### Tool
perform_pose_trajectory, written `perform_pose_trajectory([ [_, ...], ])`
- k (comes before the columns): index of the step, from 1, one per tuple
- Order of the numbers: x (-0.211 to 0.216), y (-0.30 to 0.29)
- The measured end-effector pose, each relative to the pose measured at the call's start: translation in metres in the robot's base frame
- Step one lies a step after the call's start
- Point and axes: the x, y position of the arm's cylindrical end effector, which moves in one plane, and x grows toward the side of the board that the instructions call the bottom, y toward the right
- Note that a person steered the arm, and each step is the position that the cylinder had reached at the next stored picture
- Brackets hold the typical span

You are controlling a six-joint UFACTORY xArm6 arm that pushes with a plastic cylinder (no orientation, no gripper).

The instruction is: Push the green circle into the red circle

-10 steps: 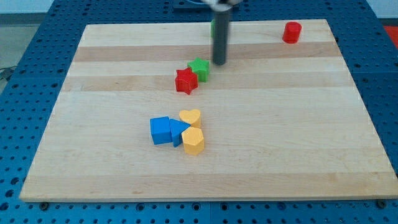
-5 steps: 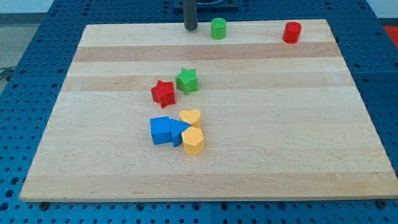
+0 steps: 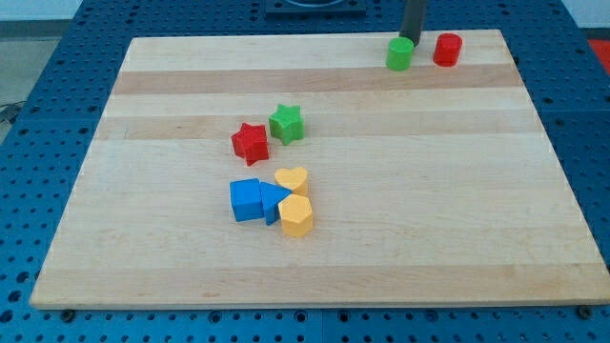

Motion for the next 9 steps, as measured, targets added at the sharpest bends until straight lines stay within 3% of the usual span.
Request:
perform_pose_trajectory([
  [1,-0.007,-0.035],
  [3,0.018,-0.061],
  [4,0.045,-0.045],
  [7,0.044,-0.002],
  [9,0.05,-0.036],
])
